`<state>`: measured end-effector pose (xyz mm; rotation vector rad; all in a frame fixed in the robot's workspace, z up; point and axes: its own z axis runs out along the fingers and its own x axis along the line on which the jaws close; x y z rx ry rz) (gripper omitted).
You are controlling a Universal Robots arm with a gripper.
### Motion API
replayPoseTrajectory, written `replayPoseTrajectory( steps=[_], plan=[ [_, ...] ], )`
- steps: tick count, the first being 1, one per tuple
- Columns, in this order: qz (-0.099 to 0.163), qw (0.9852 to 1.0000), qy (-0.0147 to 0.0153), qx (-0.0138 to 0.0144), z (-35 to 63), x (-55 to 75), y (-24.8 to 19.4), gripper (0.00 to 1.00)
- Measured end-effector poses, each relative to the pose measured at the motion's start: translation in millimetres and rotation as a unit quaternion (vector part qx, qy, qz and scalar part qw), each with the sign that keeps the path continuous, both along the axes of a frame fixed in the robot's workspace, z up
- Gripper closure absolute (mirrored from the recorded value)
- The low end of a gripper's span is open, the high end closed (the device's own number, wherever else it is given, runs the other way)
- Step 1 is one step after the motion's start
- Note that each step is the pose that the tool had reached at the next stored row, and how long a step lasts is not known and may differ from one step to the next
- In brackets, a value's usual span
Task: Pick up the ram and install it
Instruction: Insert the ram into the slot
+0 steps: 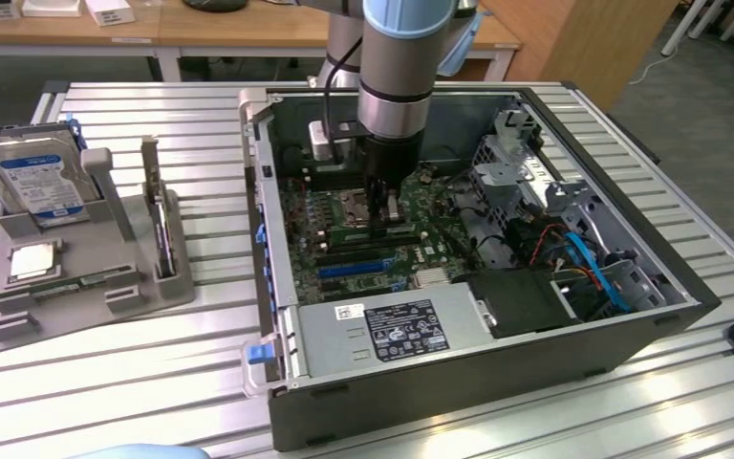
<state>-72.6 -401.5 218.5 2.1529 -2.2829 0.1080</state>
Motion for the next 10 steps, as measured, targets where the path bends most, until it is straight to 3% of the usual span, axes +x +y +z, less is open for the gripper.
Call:
replayPoseTrajectory(
  steps=[10],
  plan=[
    [0.000, 1.0000, 0.0001, 0.0000, -1.4, 0.0, 0.4, 0.87]
  ],
)
